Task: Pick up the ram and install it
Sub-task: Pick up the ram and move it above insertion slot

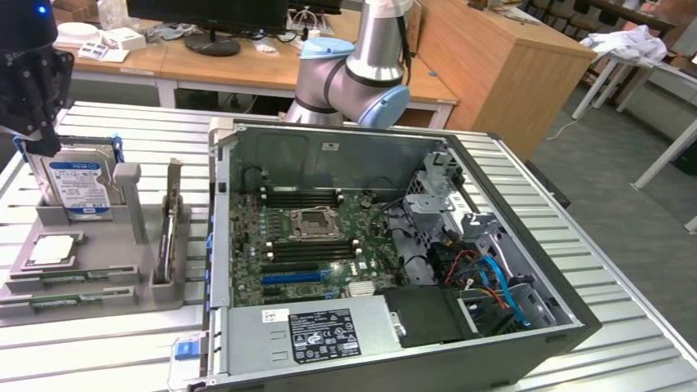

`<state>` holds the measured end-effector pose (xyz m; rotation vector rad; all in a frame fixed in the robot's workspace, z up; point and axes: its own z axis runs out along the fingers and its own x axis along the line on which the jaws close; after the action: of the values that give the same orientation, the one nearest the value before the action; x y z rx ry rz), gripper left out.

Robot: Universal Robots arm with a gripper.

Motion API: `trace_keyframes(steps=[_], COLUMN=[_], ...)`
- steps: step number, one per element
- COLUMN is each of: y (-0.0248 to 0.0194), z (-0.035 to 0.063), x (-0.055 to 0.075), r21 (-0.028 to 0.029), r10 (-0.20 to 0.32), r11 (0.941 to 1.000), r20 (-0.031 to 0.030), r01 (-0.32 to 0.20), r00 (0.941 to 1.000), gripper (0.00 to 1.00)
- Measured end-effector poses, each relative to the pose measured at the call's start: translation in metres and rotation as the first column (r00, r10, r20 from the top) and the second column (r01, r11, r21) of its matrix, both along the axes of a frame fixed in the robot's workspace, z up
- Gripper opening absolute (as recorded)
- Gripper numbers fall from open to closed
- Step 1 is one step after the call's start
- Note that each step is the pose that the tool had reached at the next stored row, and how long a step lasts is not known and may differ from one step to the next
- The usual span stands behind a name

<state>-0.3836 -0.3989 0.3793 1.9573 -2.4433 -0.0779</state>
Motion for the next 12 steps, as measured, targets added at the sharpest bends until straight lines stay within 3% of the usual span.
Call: trace_keyframes(steps=[6, 12], y=[0.0000, 0.0000], z=[-0.0007, -0.0014], x=[0.0000, 0.0000], r21=[0.0000, 0.0000], r10=[0.109, 0.217], r11=[0.9941, 0.9762], r20=[0.0001, 0.0001], r01=[-0.109, -0.217], r00=[0.9941, 0.9762], gripper=[0.11, 0.11])
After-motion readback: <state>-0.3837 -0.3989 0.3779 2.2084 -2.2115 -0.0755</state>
